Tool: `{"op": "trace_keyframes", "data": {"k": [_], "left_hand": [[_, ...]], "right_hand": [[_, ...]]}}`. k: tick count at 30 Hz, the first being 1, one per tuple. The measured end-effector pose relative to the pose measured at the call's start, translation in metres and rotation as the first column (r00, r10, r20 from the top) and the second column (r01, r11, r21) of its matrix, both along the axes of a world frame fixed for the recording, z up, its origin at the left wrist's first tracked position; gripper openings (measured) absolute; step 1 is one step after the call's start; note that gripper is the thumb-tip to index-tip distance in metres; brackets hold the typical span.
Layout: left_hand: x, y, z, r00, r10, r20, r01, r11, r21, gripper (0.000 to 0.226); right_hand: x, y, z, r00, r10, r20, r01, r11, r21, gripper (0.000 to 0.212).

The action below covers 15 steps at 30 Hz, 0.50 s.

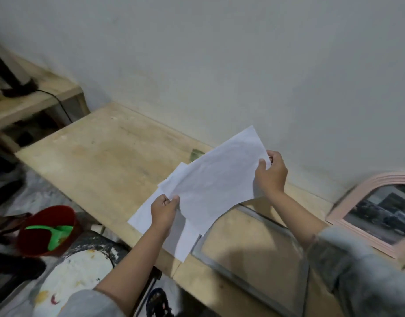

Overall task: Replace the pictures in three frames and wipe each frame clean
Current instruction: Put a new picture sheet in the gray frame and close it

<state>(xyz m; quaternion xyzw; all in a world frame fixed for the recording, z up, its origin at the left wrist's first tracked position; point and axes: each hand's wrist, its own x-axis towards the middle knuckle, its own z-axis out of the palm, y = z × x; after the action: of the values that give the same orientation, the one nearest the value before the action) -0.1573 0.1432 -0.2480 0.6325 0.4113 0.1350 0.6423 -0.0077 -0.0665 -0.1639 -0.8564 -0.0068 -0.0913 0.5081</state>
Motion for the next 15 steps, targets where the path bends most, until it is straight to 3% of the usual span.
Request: {"op": "trace_keyframes", "data": {"k": [6, 9, 15], "left_hand": [[0.006, 0.076, -0.008, 0.989, 0.15, -0.011, -0.15, 0.978, -0.144, 0.041], [0.006, 0.127, -0.013, 0.974, 0.22, -0.058, -0.227, 0.958, -0.175, 0.032], [-0.001, 0.212, -0.022, 0.899, 0.403, -0.173, -0.422, 0.902, -0.089, 0.006]], "right_hand": [[0.041, 0.119, 0.002, 0.985, 0.13, 0.112, -0.107, 0.976, -0.19, 0.027], [0.055, 0.186, -0.002, 0.978, 0.196, 0.068, -0.174, 0.952, -0.251, 0.028], [0.068, 0.313, -0.03, 0.948, 0.309, -0.072, -0.315, 0.89, -0.329, 0.028]]}}
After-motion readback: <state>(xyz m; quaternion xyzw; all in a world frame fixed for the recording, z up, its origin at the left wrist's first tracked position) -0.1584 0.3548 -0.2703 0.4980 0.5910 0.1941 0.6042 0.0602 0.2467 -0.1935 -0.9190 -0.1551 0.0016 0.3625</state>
